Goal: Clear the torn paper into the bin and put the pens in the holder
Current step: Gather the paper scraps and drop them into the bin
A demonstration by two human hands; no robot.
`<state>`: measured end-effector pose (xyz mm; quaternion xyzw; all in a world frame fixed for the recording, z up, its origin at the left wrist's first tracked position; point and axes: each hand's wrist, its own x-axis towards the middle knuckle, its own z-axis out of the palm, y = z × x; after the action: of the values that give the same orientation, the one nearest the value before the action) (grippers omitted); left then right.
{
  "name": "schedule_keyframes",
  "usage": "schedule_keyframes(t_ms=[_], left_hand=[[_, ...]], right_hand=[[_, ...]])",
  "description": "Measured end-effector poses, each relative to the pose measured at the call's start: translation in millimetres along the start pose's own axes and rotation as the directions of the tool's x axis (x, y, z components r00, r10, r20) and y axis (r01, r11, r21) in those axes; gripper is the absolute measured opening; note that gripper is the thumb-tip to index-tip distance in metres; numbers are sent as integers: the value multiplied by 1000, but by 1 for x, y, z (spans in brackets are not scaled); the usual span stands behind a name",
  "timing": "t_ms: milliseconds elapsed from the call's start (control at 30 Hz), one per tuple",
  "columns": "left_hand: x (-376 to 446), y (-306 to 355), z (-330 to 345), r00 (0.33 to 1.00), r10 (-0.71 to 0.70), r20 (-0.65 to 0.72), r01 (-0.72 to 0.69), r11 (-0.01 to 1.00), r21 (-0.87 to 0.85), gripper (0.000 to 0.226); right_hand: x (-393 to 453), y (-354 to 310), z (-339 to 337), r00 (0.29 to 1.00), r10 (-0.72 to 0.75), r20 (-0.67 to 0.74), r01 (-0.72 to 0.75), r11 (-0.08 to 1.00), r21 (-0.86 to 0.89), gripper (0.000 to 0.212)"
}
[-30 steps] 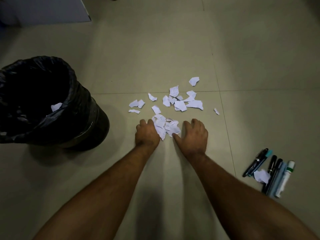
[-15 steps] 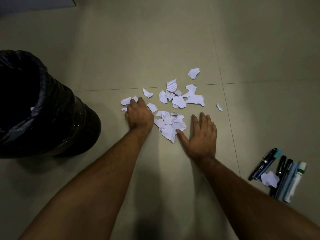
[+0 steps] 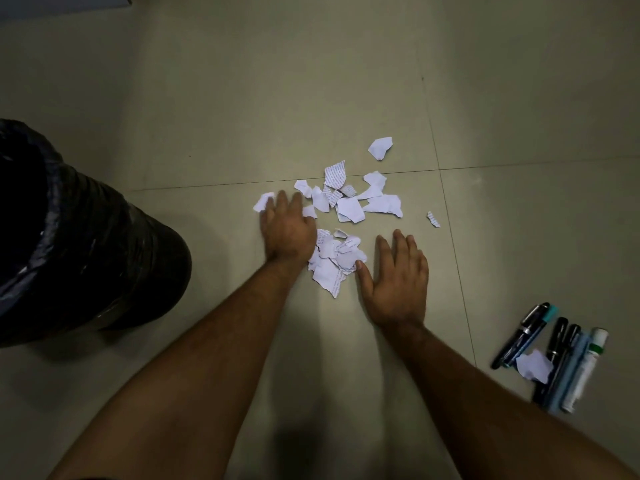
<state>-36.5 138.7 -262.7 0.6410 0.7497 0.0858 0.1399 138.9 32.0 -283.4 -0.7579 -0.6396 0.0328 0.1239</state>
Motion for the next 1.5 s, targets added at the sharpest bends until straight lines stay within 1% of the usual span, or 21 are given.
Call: schedule_keyframes(t_ms=[67, 133, 200, 267, 367, 433, 500, 600, 667, 733, 867, 933, 967, 1033, 1100, 1133, 1233, 1267, 1300, 1367, 1500], left_hand=[[-9, 10, 7, 975, 220, -16, -220, 965, -146, 59], [-15, 17, 9, 943, 329, -48, -332, 920, -209, 53], [-11, 25, 2, 934, 341, -106, -356, 915, -189, 44], [1, 33, -1, 939, 303, -162, -323, 940, -113, 42], [19, 42, 6, 931, 356, -79, -355, 934, 29, 51], [12, 42, 15, 902, 430, -39, -426, 902, 68, 44], [0, 42, 20, 879, 473, -62, -469, 881, 69, 36], [-2, 50, 21, 860, 493, -133, -476, 868, 144, 43], [17, 69, 23, 848, 501, -176, -482, 865, 137, 43], [36, 94, 25, 853, 507, -121, -494, 860, 127, 47], [60, 125, 28, 834, 523, 176, -549, 820, 164, 61], [57, 119, 22, 818, 544, 187, -575, 791, 210, 61], [50, 114, 18, 803, 578, 144, -595, 769, 234, 58], [32, 104, 13, 764, 641, 78, -638, 730, 245, 47], [20, 101, 11, 710, 698, 89, -701, 688, 190, 44], [17, 105, 12, 664, 738, 122, -747, 650, 140, 45], [19, 132, 22, 462, 845, 271, -885, 461, 73, 46], [19, 141, 24, 413, 839, 355, -908, 410, 88, 44], [20, 148, 25, 386, 822, 418, -920, 377, 107, 42], [28, 145, 21, 407, 796, 448, -912, 379, 155, 42], [37, 86, -1, 549, 716, 431, -833, 509, 215, 53]], right_hand=[[1, 0, 0, 1000, 4, -18, -3, 1000, 24, 57], [1, 1, 0, 999, 9, -31, -8, 999, 43, 54], [1, 1, 1, 999, 29, -44, -26, 998, 60, 53], [1, 0, 3, 998, 47, -46, -45, 998, 41, 55], [3, 0, 6, 995, 91, -42, -93, 995, -33, 60], [3, 0, 6, 994, 104, -28, -106, 993, -52, 60], [3, 0, 6, 994, 109, -11, -110, 991, -75, 60], [4, 1, 6, 995, 100, 23, -98, 991, -86, 60], [5, 0, 5, 994, 94, 57, -89, 992, -92, 60], [6, 0, 4, 993, 91, 79, -84, 992, -93, 61], [6, 0, 4, 990, 99, 103, -90, 992, -83, 61], [6, 0, 5, 989, 105, 102, -96, 992, -85, 61], [6, 1, 5, 990, 102, 97, -94, 992, -86, 61], [5, -1, 3, 992, 91, 90, -83, 993, -89, 61], [6, -2, 1, 992, 91, 90, -83, 993, -89, 61], [6, -1, 0, 991, 94, 99, -86, 993, -81, 61], [7, -1, -1, 986, 104, 130, -99, 994, -39, 62], [7, -2, 0, 985, 105, 134, -102, 994, -33, 62], [7, -2, 0, 984, 106, 141, -102, 994, -35, 62], [6, -1, 1, 984, 105, 143, -98, 994, -56, 63], [4, 0, 5, 995, 78, 57, -74, 995, -60, 60]])
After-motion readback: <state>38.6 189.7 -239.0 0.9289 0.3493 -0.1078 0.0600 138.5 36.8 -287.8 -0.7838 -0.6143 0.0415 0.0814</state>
